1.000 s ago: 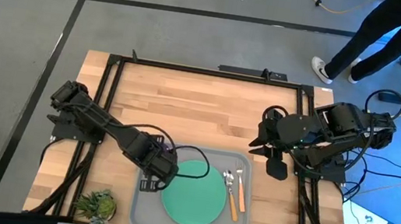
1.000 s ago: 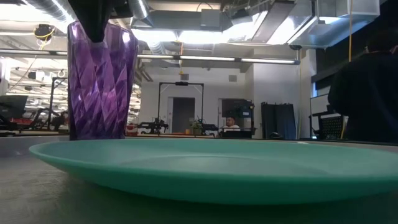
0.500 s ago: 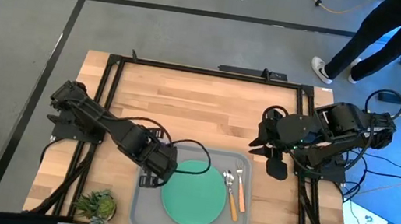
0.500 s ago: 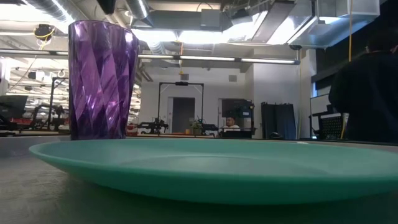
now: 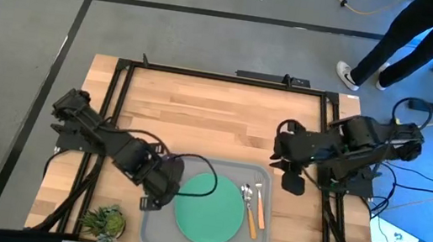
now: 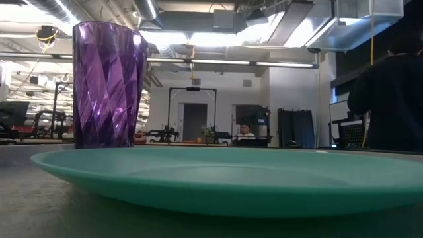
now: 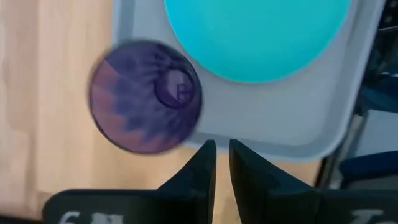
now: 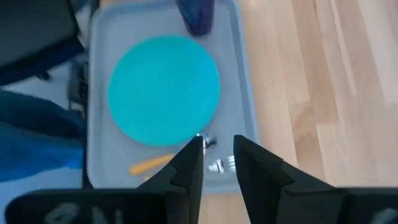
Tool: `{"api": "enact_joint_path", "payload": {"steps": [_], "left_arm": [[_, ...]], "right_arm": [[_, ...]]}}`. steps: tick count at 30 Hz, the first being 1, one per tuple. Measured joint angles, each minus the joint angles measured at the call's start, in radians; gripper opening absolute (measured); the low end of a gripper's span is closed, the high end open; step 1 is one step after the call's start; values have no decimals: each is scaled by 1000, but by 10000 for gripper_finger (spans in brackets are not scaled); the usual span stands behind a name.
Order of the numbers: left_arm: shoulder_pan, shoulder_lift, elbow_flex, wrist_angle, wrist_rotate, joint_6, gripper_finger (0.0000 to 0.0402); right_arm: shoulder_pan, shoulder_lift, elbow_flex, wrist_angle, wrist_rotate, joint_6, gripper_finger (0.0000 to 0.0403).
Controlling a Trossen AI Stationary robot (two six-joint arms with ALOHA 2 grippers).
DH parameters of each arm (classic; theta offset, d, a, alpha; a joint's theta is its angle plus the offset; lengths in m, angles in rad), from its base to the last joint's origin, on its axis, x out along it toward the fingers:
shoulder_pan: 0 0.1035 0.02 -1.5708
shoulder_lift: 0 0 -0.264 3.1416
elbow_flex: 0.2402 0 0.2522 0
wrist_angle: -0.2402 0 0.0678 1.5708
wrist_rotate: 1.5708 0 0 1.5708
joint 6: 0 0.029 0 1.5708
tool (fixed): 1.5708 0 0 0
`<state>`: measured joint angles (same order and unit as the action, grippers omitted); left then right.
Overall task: Pick and place plate/cup/fork/spoon on tray
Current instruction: Move the gray tray to the center of the table
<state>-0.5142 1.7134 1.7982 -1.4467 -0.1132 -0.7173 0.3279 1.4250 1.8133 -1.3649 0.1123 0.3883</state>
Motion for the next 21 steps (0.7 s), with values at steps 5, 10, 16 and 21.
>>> {"api": "enact_joint_path", "payload": {"steps": [5,10,16,21], "left_arm": [[-47,0,0,-3,26,-93,39],[-65,0,0,4,26,-174,39],[-69,0,-12,81,26,-221,11],[-85,2,-65,126,46,-224,2]], "right_arm": [[-5,-1,-88,18,0,11,94],[-24,0,-189,63,0,54,75],[-38,0,-300,138,-17,56,9],[-38,0,-377,147,-122,32,5]]}}
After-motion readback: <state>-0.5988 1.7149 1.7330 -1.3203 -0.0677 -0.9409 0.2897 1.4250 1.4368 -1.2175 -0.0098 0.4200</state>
